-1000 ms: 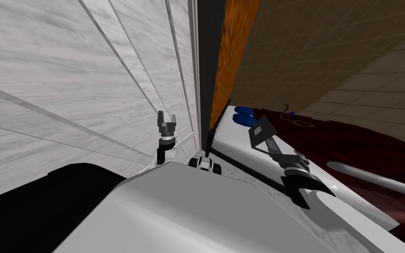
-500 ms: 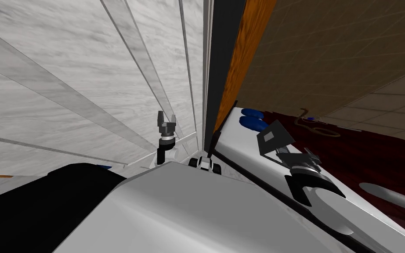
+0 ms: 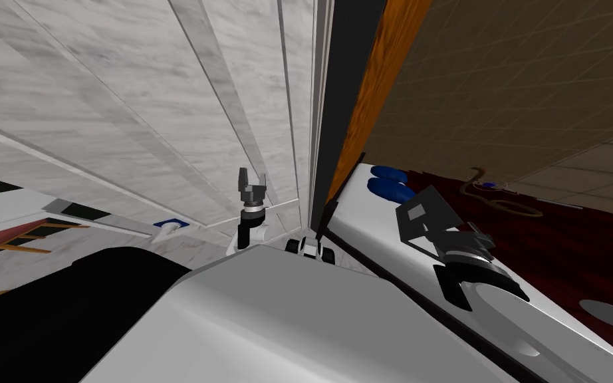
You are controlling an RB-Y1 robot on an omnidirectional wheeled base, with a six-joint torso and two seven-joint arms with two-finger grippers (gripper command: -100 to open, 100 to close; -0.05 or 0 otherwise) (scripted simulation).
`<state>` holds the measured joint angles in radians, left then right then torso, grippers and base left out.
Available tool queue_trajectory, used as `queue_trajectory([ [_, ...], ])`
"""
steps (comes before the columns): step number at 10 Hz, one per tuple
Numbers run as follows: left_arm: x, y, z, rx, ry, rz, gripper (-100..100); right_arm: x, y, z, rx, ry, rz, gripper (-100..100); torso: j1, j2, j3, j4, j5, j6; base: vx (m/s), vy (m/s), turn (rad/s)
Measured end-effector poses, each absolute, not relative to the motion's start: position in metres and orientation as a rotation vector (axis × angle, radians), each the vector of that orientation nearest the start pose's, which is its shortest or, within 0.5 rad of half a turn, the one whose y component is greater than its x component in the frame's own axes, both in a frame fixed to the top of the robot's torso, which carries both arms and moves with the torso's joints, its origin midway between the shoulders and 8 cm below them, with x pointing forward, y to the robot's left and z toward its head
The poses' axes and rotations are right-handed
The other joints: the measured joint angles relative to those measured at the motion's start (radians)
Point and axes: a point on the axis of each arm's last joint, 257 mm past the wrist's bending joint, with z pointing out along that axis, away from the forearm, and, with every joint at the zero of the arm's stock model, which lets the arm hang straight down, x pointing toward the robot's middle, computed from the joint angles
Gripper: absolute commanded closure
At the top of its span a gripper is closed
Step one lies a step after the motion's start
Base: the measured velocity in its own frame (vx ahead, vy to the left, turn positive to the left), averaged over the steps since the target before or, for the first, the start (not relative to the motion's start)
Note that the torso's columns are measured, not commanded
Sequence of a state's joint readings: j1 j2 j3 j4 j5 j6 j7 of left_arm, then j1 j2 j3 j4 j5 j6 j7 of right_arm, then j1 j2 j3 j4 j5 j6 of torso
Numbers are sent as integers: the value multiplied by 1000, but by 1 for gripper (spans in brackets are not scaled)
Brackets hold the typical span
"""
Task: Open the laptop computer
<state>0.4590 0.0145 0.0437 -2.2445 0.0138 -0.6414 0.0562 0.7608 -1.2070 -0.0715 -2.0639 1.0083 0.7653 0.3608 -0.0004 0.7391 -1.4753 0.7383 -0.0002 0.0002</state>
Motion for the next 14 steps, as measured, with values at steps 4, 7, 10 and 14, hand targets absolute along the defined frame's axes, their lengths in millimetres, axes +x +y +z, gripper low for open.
queue_trajectory([
  [4,326,286,48,-551,501,-1366,0,364,-567,-114,-350,1640,-1047,100,-9,-1,1,-3,-6,4,-80,-86,55],
  [7,326,286,48,-551,501,-1366,0,373,-565,-115,-247,1643,-962,100,-11,-2,0,-4,-9,5,-85,-75,34],
  [10,326,286,48,-551,501,-1366,0,380,-566,-120,-141,1646,-869,100,-11,-2,0,-4,-7,5,-70,-82,28],
  [14,326,286,48,-551,501,-1366,0,387,-568,-124,-40,1628,-809,100,-3,-4,-2,-4,-4,-1,-73,-72,37],
])
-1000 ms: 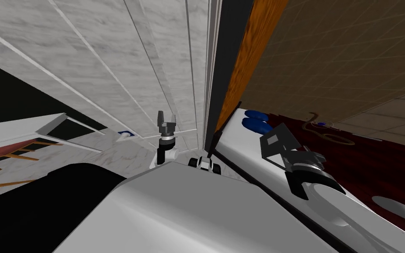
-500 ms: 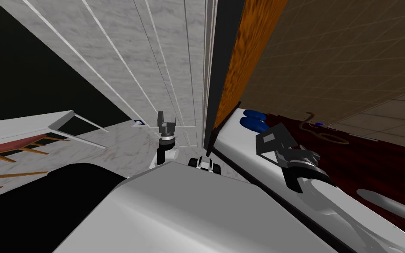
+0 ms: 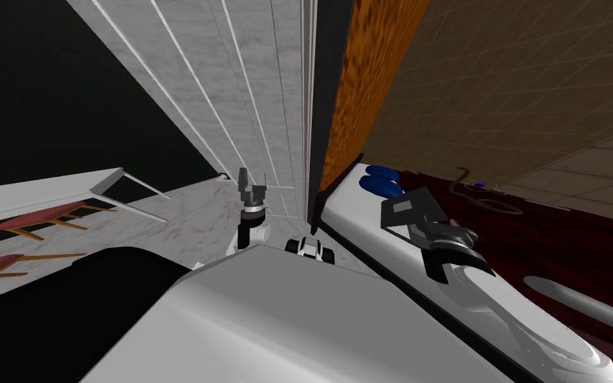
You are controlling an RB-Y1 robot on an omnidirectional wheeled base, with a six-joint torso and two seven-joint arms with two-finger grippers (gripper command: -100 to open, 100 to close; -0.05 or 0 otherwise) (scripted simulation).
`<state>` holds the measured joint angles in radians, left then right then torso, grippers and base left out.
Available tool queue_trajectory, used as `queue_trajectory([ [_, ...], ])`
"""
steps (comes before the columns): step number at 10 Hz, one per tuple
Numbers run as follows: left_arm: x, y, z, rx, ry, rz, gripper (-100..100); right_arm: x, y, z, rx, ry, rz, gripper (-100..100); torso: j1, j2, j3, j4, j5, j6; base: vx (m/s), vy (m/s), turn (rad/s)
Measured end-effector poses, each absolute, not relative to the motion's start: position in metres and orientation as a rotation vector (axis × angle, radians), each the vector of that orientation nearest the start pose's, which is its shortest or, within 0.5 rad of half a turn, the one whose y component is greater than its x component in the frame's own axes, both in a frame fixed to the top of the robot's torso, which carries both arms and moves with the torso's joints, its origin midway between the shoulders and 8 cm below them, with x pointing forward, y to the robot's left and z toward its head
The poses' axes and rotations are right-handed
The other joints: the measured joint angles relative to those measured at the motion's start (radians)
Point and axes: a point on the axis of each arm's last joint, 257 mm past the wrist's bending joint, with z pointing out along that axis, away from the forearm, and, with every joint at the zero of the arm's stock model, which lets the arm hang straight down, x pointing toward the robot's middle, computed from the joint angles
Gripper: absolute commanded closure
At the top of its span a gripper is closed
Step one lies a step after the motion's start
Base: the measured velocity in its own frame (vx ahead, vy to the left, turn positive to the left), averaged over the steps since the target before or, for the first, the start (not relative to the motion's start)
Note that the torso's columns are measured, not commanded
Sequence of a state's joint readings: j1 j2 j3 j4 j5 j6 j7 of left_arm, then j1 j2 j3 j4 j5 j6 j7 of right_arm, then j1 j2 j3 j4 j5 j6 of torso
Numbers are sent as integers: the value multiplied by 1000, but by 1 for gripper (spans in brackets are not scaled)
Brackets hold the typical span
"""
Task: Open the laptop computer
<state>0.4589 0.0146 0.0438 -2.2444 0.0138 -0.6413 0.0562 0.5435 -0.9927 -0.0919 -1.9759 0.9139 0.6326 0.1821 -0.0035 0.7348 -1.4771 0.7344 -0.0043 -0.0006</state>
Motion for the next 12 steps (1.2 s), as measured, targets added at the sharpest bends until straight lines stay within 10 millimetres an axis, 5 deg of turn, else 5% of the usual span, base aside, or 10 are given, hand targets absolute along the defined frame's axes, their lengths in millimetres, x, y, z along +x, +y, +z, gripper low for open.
queue_trajectory([
  [12,325,286,48,-551,501,-1366,0,419,-553,-167,252,1590,-564,100,2,0,-1,2,3,0,-60,-70,1],
])
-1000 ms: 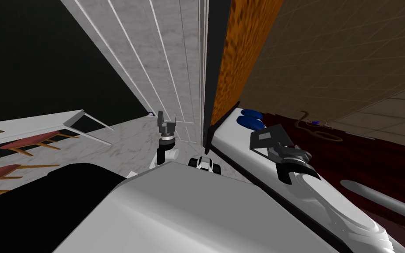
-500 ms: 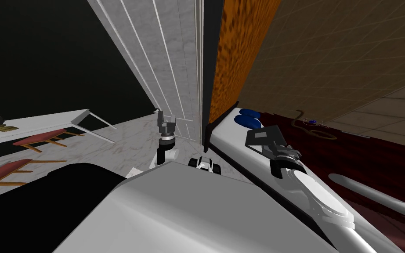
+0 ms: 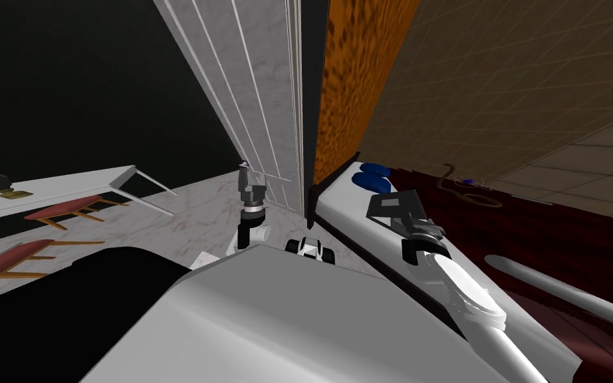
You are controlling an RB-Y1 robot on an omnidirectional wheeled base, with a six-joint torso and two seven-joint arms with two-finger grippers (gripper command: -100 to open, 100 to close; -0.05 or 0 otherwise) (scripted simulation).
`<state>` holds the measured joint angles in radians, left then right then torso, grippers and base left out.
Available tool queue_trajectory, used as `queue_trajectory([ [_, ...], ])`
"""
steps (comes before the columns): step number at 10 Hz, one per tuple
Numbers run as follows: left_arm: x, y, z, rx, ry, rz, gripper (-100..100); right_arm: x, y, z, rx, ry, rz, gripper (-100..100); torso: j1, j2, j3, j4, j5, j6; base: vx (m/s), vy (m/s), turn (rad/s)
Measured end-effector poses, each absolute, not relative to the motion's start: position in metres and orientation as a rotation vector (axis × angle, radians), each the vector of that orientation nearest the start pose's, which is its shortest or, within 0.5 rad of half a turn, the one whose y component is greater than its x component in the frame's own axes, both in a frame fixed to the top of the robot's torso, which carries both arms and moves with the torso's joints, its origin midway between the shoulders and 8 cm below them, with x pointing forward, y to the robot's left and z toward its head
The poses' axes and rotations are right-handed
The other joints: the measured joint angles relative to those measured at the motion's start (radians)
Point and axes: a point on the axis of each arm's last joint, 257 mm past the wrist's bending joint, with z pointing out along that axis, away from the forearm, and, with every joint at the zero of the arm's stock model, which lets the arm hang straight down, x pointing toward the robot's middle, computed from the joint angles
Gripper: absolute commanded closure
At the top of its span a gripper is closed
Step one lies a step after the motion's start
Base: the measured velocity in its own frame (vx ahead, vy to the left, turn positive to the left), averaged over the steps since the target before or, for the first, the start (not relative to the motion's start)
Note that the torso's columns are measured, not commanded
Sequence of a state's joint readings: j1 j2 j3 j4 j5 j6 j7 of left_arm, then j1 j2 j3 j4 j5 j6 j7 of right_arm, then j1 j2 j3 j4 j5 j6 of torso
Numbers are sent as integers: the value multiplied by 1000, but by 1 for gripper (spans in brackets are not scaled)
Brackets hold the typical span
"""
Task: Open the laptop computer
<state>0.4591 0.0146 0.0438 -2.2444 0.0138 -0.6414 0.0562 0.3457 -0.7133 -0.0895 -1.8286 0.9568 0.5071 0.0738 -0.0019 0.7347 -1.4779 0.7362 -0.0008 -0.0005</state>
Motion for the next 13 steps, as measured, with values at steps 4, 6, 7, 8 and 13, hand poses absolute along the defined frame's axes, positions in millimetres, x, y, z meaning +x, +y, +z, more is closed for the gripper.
queue_trajectory([
  [4,325,286,48,-551,501,-1366,0,432,-535,-180,292,1563,-501,100,0,1,1,0,-1,1,-17,-67,-54],
  [6,325,286,48,-551,501,-1366,0,439,-523,-187,314,1552,-465,100,0,1,1,-1,-2,1,-26,-73,-60],
  [7,325,286,48,-551,501,-1366,0,446,-516,-191,322,1548,-446,100,-3,1,1,0,-2,1,-23,-70,-36],
  [8,326,286,48,-551,501,-1366,0,449,-510,-196,338,1546,-426,100,-1,1,1,-1,-2,1,-26,-75,-64],
  [13,326,286,48,-551,501,-1366,0,464,-484,-210,382,1542,-339,-100,6,1,1,0,1,0,-13,-26,-41],
])
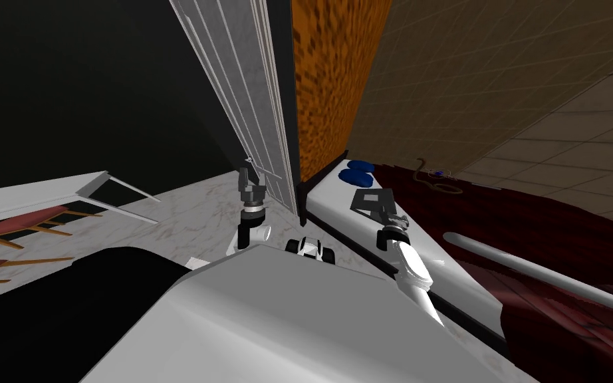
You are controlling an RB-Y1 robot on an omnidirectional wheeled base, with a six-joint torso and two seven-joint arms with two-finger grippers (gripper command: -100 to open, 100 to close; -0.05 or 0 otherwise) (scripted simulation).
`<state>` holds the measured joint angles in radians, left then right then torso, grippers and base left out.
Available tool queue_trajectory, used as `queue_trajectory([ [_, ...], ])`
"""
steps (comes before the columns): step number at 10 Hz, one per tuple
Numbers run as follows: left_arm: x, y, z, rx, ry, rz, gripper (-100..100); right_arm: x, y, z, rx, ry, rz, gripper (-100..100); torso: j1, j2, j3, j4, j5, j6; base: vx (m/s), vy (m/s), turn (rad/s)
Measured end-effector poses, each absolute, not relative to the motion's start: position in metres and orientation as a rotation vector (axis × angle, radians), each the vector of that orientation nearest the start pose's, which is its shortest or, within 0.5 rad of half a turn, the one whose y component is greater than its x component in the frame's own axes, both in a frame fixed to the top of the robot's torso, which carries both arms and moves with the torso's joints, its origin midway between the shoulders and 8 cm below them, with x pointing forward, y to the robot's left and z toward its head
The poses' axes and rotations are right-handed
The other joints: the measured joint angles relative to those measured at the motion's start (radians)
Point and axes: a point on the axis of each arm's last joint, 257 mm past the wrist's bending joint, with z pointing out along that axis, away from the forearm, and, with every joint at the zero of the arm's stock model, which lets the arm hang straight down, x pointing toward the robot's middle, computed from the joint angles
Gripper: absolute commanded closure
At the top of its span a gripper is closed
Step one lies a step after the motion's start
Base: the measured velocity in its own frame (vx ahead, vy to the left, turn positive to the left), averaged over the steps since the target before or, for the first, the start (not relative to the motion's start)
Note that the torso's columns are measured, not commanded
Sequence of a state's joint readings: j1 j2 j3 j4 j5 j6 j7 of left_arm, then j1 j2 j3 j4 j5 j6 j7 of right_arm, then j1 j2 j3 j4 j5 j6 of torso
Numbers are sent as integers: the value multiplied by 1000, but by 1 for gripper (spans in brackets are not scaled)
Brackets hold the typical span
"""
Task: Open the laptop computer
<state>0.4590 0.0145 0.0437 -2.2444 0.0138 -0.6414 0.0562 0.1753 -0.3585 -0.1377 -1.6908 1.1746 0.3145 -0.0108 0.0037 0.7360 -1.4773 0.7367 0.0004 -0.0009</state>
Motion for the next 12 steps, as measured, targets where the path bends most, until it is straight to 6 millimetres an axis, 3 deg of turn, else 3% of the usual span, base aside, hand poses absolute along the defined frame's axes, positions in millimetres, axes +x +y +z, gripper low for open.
queue_trajectory([
  [12,325,286,48,-551,501,-1366,0,471,-540,-172,371,1544,-336,-100,-4,2,1,1,-1,1,-1,52,-9],
])
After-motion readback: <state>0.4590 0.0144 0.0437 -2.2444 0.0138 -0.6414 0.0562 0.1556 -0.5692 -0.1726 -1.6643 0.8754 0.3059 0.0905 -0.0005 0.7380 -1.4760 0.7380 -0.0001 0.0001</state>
